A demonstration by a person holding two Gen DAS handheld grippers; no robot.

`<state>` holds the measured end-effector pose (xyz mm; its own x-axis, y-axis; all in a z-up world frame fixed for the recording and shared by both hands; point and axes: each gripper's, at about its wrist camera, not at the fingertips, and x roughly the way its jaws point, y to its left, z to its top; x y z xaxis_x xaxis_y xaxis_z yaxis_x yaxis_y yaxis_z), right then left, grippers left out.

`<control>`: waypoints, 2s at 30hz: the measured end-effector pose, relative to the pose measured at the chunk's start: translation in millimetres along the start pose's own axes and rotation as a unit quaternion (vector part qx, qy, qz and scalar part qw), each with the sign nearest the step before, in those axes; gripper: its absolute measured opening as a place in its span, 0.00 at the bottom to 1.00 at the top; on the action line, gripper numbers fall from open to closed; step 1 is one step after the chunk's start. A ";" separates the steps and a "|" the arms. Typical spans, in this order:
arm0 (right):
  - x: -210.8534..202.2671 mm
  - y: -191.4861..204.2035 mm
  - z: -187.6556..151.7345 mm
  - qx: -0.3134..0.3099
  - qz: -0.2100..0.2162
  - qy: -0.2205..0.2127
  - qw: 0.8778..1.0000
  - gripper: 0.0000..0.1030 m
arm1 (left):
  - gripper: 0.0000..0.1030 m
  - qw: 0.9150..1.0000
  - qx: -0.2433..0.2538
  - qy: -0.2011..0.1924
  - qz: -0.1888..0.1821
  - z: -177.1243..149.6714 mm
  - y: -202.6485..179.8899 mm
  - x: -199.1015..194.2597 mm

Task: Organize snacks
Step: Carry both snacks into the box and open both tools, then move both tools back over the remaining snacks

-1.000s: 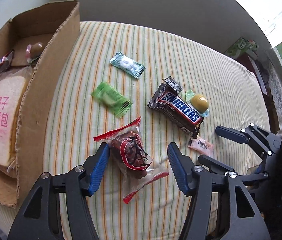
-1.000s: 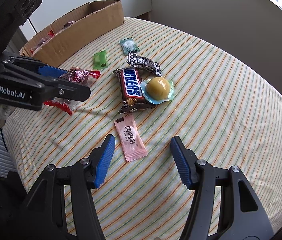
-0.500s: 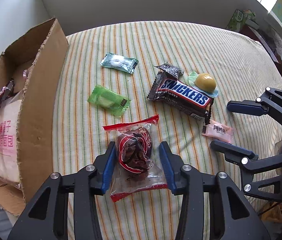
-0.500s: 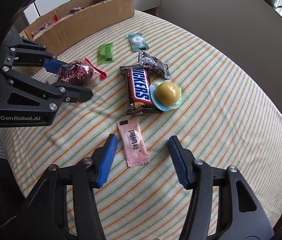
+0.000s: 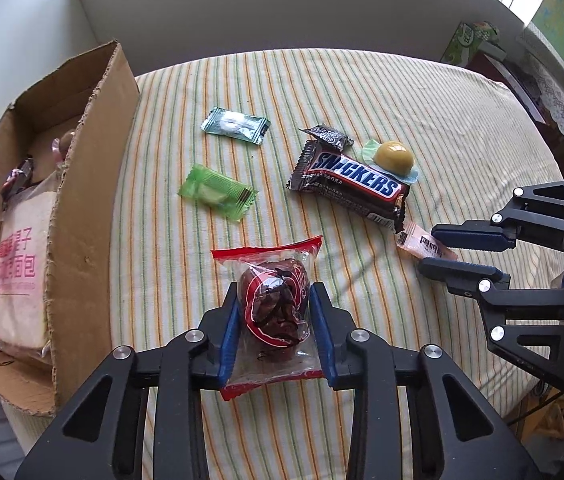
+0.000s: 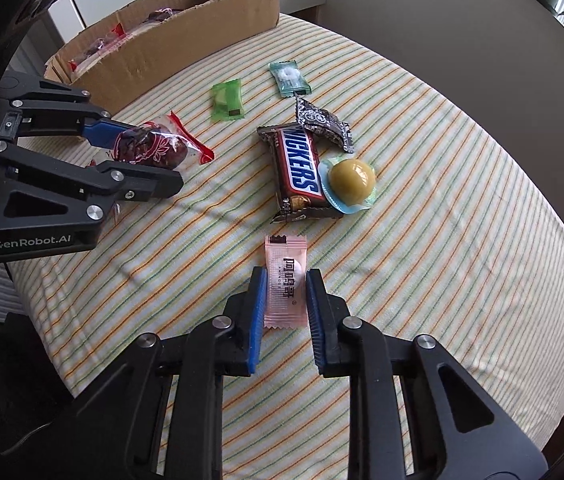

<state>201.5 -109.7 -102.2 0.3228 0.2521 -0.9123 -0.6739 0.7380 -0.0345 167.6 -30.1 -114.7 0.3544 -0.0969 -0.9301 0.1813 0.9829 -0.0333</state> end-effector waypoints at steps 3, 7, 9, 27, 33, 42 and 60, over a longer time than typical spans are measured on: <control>-18.4 -2.4 0.3 0.000 -0.003 -0.014 1.000 0.20 | 0.30 1.000 0.001 -0.011 -0.011 -1.2 5.4 -11.9; -43.7 -1.8 16.4 0.001 -0.008 -0.042 0.999 0.20 | 0.30 0.999 0.000 -0.033 -0.019 -1.1 13.2 -34.2; -52.7 -0.1 27.8 -0.004 -0.011 -0.053 0.999 0.20 | 0.30 0.999 -0.003 -0.043 -0.023 3.5 19.3 -46.0; -41.5 54.1 194.5 -0.018 0.019 -0.114 0.993 0.20 | 0.30 0.990 -0.096 -0.099 0.041 40.5 153.8 -88.2; -4.8 61.1 227.9 -0.009 0.026 -0.103 0.994 0.20 | 0.30 0.987 -0.126 -0.092 0.041 51.5 185.3 -70.3; 14.6 59.9 234.3 -0.003 0.022 -0.097 0.995 0.34 | 0.33 0.984 -0.156 -0.074 0.040 58.3 206.0 -48.2; -68.7 26.9 143.5 0.068 -0.005 -0.177 0.982 0.80 | 0.45 0.975 -0.132 -0.164 0.066 11.4 153.5 -127.0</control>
<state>256.5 -17.3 18.1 0.5553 0.4285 -0.7128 -0.5828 0.8119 0.0340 160.9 131.3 2.4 0.6406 0.0309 -0.7673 -0.1129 0.9921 -0.0543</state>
